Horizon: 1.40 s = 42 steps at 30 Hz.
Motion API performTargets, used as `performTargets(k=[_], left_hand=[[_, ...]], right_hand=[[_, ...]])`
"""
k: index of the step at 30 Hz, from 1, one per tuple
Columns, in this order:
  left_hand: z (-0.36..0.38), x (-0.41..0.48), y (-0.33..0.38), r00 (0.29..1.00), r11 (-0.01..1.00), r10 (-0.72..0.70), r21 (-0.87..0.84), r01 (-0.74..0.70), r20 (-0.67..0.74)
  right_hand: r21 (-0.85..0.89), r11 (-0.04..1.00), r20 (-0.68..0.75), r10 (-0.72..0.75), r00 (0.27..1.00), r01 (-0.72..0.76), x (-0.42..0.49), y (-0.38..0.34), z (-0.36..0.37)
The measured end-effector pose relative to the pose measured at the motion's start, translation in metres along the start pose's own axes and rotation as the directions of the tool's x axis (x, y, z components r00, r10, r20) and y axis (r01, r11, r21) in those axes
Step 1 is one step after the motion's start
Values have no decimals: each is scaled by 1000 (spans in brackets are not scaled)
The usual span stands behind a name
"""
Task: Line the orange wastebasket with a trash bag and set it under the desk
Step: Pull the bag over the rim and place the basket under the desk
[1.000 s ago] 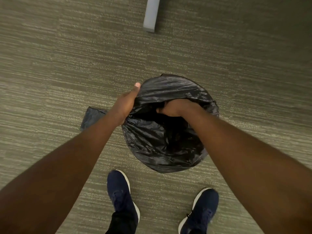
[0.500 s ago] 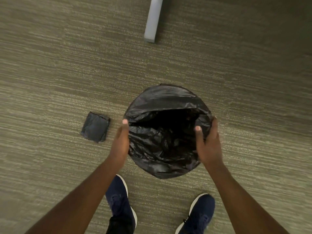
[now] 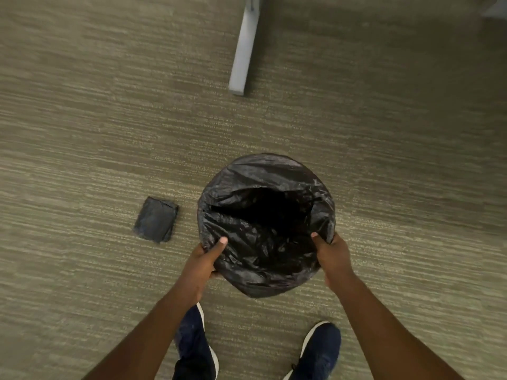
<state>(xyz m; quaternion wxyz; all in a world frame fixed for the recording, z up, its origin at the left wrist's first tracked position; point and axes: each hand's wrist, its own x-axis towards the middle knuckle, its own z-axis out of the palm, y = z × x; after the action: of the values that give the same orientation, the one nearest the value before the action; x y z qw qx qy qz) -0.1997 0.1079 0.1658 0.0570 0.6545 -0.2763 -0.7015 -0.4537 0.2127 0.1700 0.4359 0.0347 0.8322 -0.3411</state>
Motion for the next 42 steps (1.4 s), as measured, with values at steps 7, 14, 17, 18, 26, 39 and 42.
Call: performTargets(k=[7, 14, 17, 18, 26, 39, 42], left_hand=[[5, -79, 23, 995, 987, -16, -157, 31, 97], [46, -162, 73, 989, 982, 68, 165, -90, 133], [62, -187, 99, 972, 908, 230, 368, -198, -45], [66, -197, 106, 956, 886, 277, 411, -215, -99], [86, -278, 137, 889, 905, 318, -174, -388, -328], [166, -335, 123, 944, 942, 327, -61, -330, -49], [167, -331, 138, 941, 954, 290, -20, -298, -176]], right_hand=[[148, 987, -58, 74, 996, -65, -62, -42, -42], [268, 959, -60, 113, 992, -93, -139, -117, -79], [351, 931, -45, 121, 992, -98, -166, -143, -97], [373, 923, -43, 122, 992, -97, -174, -150, -103], [411, 907, -73, 130, 989, -89, -201, -172, -142], [371, 925, -56, 110, 992, -82, -206, -166, -212], [328, 943, -76, 89, 993, -60, -203, -171, -217]])
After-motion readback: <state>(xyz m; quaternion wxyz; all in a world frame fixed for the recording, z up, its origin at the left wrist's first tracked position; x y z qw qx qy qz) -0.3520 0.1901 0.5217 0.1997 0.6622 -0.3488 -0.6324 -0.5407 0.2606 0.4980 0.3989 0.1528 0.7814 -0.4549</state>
